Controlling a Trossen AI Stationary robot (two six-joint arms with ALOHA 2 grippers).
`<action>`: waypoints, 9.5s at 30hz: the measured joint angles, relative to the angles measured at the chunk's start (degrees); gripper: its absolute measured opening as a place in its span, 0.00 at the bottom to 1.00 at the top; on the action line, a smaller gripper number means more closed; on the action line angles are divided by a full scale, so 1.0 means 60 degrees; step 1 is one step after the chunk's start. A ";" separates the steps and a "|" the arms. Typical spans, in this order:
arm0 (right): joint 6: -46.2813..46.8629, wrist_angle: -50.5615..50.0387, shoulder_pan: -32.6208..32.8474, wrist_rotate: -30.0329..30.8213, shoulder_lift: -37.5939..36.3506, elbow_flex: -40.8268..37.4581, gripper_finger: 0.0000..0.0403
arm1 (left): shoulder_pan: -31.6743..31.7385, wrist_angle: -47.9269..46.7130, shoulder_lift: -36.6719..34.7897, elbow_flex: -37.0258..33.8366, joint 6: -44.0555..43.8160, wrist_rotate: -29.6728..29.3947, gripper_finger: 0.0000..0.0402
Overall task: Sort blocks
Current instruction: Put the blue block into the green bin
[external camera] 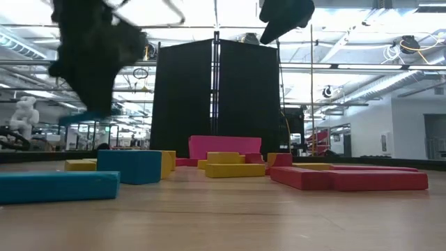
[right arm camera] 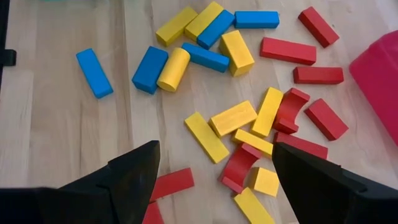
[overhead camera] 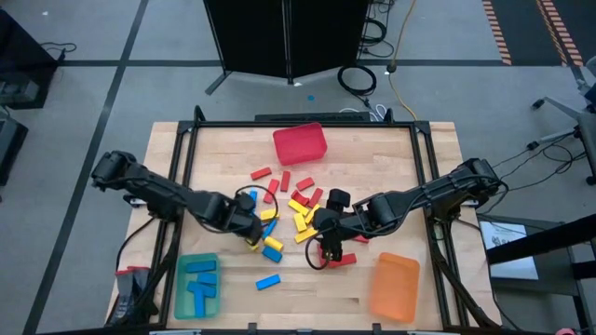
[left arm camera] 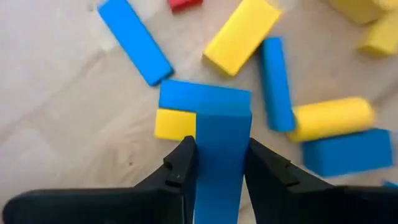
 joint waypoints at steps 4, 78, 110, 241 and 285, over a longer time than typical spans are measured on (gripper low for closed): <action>0.0000 -0.0061 0.0000 -0.0007 -0.0003 0.0000 0.76 | -0.0460 -0.1328 -0.0343 0.1212 0.0103 0.0038 0.26; 0.0271 -0.0977 -0.0368 0.1249 -0.3020 0.0004 0.76 | 0.3835 0.0590 0.0802 -0.0205 0.1158 -0.0887 0.64; 0.0907 -0.1219 0.0542 0.1228 -0.3020 0.0000 0.76 | 0.3565 0.1662 0.2998 -0.0219 0.1070 0.0536 0.30; 0.1785 -0.1491 0.0889 0.1217 -0.3012 -0.0004 0.76 | -0.1648 0.2434 0.2165 0.1817 0.2928 0.1624 0.46; 0.1075 -0.2140 0.0878 0.1217 -0.3012 -0.0004 0.76 | -0.2442 0.4402 0.4447 0.1831 0.2384 0.1993 0.46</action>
